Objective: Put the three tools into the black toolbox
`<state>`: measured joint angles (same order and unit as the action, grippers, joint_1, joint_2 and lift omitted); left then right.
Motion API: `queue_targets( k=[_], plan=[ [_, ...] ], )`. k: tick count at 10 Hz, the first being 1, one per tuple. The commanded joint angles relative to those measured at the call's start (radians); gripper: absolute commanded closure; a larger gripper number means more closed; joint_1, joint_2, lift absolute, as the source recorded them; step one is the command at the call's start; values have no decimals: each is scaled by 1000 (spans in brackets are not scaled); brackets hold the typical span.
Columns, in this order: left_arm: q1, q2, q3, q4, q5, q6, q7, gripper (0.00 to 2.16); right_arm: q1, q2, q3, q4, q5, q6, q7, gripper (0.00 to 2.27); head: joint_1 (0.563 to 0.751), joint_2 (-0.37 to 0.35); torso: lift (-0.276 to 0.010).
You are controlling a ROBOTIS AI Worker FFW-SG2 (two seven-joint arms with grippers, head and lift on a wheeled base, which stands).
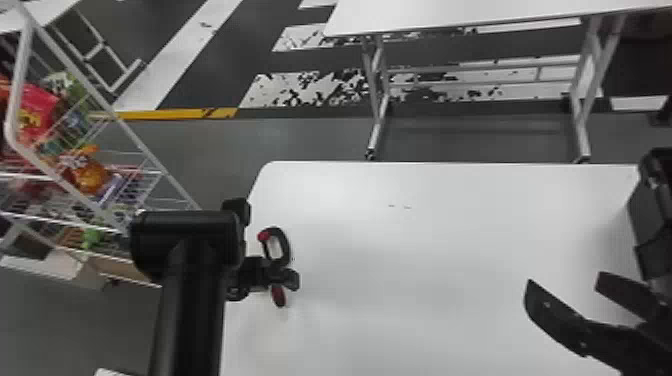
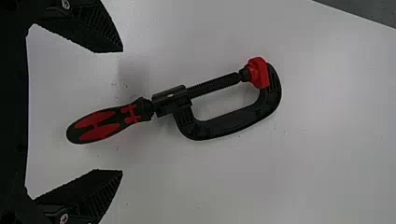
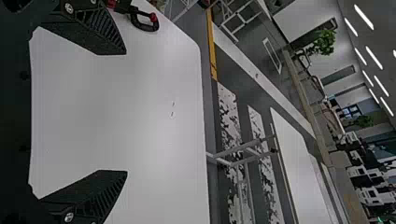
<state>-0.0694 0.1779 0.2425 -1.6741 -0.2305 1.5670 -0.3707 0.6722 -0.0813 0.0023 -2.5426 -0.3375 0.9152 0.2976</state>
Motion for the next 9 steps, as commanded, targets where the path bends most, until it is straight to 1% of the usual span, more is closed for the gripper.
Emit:
queue_targets(
  k=[1,2,4,5,7,8,9],
  plan=[
    [-9,0,0,34,0,4,3,76,0,0,-15,4,-20,-8,3,97,695,350,-51],
    [-10,0,0,37,0,4,3,87,1,0,-24,4,-24,-8,6,97,695,350,-51],
    [-26,0,-2,50,2,4,4,228,6,2,-45,7,-47,-8,11,97,695,350,-51],
    [-30,2,-2,57,4,4,3,437,10,2,-51,7,-47,-11,17,97,695,350,-51],
    [-35,8,-2,83,11,4,-4,1430,17,5,-65,10,-57,-17,20,97,695,350,-51],
    [-33,8,-2,88,11,4,-10,1841,18,6,-74,8,-72,-20,20,97,695,350,-51],
    [-32,8,-2,85,13,4,-14,1865,18,9,-74,8,-74,-23,20,97,695,350,-51]
  ],
)
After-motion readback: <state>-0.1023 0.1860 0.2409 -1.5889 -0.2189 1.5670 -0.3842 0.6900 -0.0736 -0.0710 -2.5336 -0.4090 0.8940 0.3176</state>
